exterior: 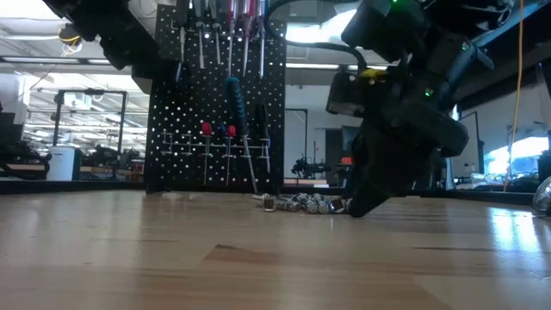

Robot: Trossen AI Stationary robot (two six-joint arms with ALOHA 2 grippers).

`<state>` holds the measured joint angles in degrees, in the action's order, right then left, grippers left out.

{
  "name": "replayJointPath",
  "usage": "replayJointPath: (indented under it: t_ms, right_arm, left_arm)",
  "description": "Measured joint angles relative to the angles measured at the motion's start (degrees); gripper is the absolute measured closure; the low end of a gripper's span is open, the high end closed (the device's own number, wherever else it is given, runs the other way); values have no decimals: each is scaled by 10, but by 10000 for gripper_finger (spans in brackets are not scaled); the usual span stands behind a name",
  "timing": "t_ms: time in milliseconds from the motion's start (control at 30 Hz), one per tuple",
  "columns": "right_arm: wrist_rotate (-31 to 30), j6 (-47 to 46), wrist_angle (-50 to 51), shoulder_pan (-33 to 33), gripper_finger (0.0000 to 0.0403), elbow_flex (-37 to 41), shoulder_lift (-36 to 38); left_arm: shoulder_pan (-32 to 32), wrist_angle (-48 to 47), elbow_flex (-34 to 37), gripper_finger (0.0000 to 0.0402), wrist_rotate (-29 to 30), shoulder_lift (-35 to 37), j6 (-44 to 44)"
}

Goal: Hang tools onto peg board
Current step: Put the socket into the black bin on the peg board

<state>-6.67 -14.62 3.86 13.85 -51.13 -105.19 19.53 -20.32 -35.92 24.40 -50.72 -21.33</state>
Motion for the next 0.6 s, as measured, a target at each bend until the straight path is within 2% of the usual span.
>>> replayJointPath:
  t_ms: [167, 467, 600]
  right_arm:
    - [-7, 3, 4, 1, 174, 0, -2]
    - [-17, 1, 37, 0, 294, -1, -1]
    - [-19, -1, 56, 0, 294, 0, 20]
  left_arm:
    - [0, 0, 0, 210, 0, 0, 4]
    - [0, 0, 0, 210, 3, 0, -8]
    - [0, 0, 0, 210, 3, 0, -8]
